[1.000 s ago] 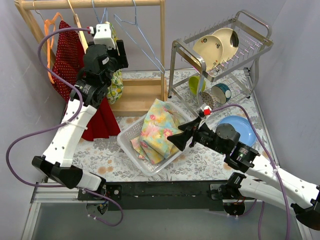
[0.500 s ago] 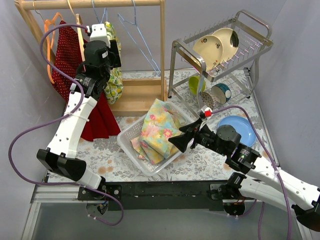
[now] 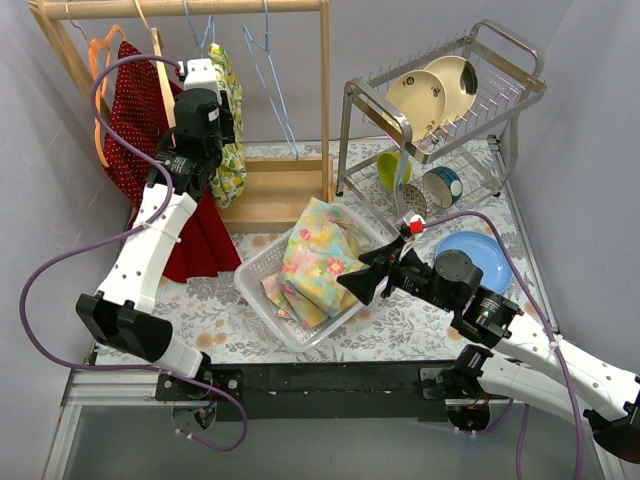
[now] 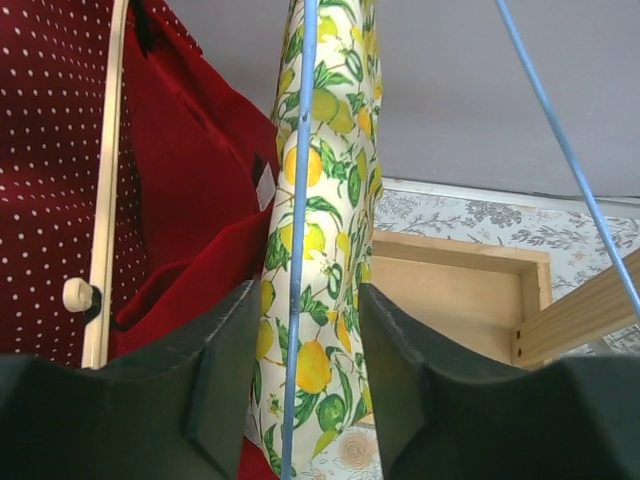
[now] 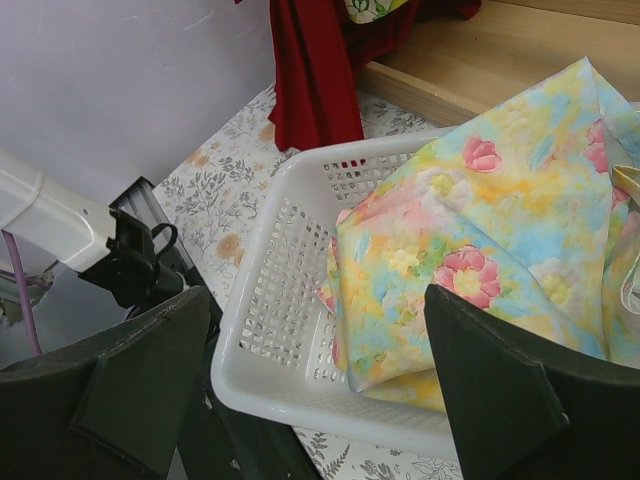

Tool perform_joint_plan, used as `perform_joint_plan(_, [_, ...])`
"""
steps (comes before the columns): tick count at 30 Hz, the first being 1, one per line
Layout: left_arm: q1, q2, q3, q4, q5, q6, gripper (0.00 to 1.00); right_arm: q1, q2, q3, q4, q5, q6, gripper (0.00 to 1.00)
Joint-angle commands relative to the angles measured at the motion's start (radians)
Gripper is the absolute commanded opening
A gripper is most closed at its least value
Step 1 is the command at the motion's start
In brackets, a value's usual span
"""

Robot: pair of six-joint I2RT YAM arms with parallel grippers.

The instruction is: Remove the skirt from the hanger

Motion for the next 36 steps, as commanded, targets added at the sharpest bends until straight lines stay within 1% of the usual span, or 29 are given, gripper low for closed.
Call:
perform_joint_plan(1, [0.012, -0.001, -0.039, 0.028, -0.021, 0.021, 0.39, 0.005, -0.018, -0.005, 0.015, -0.006, -0.009, 0.95])
perform_joint_plan(4, [0.013, -0.002, -0.045, 0.036, -0.007, 0.032, 0.23, 0.005, -0.020, -0.005, 0.014, -0.006, -0.009, 0.95])
perform_joint_plan(5, [0.012, -0.007, -0.051, 0.051, -0.004, 0.036, 0.14, 0.005, -0.020, -0.005, 0.014, -0.006, -0.010, 0.95])
perform_joint_plan(7, [0.013, -0.022, -0.055, 0.062, 0.005, 0.041, 0.03, 0.004, -0.018, -0.005, 0.014, -0.006, -0.010, 0.95])
perform_joint_plan(8, [0.012, -0.027, -0.056, 0.071, 0.007, 0.044, 0.00, 0.005, -0.018, -0.005, 0.017, -0.004, -0.010, 0.95])
perform_joint_plan(16, [0.013, -0.059, -0.024, 0.097, 0.047, 0.048, 0.00, 0.004, -0.001, 0.000, 0.022, -0.015, -0.006, 0.95])
perform_joint_plan(17, [0.013, -0.065, -0.027, 0.106, 0.071, 0.050, 0.00, 0.004, -0.001, 0.000, 0.023, -0.015, -0.006, 0.95])
perform_joint_plan(22, [0.012, -0.100, -0.056, 0.180, 0.105, 0.045, 0.00, 0.004, 0.000, 0.017, 0.012, -0.004, -0.013, 0.95])
perform_joint_plan(30, [0.012, -0.102, 0.013, 0.180, 0.149, 0.042, 0.00, 0.005, 0.006, 0.032, 0.002, 0.005, -0.010, 0.94])
perform_joint_plan(36, [0.013, -0.168, -0.050, 0.174, 0.162, 0.025, 0.00, 0.005, 0.012, 0.052, -0.027, 0.007, -0.007, 0.94])
